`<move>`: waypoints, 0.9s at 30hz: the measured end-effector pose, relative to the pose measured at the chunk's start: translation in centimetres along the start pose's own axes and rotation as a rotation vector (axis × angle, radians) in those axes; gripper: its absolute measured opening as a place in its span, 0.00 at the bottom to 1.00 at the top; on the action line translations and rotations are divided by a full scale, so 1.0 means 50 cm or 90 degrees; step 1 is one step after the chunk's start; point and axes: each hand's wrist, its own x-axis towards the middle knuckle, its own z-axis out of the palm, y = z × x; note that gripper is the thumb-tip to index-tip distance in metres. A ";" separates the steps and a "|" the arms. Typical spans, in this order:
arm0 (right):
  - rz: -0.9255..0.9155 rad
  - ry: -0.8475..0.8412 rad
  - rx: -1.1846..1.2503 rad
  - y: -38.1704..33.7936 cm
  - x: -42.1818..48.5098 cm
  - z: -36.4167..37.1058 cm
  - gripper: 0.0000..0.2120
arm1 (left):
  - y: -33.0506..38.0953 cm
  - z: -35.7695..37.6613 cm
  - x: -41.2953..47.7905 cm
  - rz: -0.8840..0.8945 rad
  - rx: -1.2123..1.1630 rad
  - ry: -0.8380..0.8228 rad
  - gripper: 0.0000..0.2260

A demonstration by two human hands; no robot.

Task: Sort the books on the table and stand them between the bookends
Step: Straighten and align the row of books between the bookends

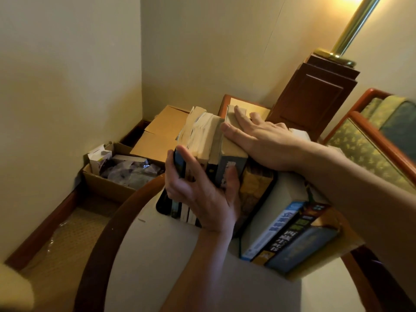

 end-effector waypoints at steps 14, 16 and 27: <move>0.038 0.397 0.151 0.028 -0.317 0.139 0.34 | 0.024 -0.132 0.151 0.149 0.042 -0.292 0.36; 0.074 0.494 0.193 0.019 -0.365 0.205 0.32 | 0.053 -0.143 0.193 0.202 0.046 -0.359 0.34; 0.273 0.738 0.340 -0.038 -0.370 0.360 0.38 | 0.208 -0.031 0.282 0.665 0.248 -0.873 0.32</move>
